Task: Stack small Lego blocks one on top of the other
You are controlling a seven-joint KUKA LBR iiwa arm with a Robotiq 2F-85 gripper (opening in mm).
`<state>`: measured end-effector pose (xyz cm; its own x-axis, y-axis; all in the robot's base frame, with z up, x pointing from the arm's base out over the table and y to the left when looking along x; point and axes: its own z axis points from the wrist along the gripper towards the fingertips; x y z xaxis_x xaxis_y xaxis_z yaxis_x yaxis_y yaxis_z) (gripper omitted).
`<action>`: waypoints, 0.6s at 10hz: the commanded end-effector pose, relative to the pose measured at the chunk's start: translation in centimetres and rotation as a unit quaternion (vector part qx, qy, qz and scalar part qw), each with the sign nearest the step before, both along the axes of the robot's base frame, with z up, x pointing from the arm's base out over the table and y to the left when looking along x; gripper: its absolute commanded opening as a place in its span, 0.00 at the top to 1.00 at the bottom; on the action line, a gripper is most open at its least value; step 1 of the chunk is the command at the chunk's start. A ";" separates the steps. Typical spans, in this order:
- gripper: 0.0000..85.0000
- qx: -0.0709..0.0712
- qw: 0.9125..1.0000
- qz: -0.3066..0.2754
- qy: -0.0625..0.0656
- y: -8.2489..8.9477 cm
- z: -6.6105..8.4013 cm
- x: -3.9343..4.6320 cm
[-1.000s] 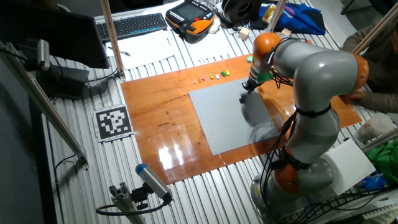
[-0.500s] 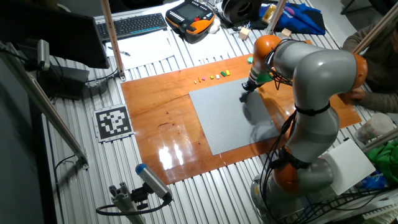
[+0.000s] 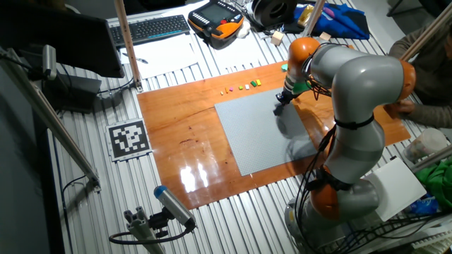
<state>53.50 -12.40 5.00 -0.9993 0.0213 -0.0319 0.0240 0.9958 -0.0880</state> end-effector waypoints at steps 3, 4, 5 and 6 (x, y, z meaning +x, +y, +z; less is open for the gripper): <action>1.00 0.002 1.000 0.002 -0.001 0.0 -0.2 0.09; 1.00 0.003 1.000 0.003 -0.001 0.0 -0.2 0.10; 1.00 0.003 1.000 0.004 -0.001 0.0 -0.3 0.15; 1.00 0.003 1.000 0.004 -0.001 0.1 -0.3 0.20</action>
<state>53.72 -12.33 4.75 -0.9993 0.0139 -0.0336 0.0166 0.9965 -0.0822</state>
